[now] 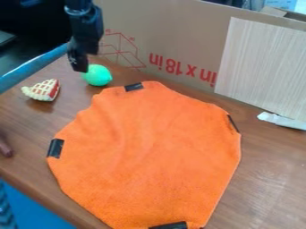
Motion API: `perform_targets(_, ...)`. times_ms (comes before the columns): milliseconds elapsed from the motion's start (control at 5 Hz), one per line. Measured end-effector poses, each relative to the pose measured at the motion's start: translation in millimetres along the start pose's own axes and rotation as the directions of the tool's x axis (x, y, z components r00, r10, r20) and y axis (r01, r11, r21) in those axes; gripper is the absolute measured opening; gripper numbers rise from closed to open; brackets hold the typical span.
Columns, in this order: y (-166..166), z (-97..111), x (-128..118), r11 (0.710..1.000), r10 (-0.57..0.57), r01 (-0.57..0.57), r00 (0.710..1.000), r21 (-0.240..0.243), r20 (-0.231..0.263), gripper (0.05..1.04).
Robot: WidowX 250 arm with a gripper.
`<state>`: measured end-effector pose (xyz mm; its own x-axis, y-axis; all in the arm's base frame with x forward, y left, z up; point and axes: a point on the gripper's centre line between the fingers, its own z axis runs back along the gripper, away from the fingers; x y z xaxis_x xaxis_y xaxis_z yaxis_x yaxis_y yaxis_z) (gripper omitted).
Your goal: Put the green object on the bottom of the cloth
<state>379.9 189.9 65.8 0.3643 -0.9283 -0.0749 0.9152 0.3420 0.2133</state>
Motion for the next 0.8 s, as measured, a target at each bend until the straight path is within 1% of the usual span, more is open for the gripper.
perform_targets(200,11,-9,0,1.0,0.014,-0.014,1.0,-0.028,0.0,1.001)
perform_targets(400,20,-23,3,0.998,0.048,-0.049,0.999,-0.041,-0.024,1.001)
perform_targets(600,28,-31,7,0.997,0.059,-0.061,0.998,-0.055,-0.029,1.001)
perform_targets(800,30,-41,6,0.994,0.075,-0.079,0.996,-0.072,-0.052,1.001)
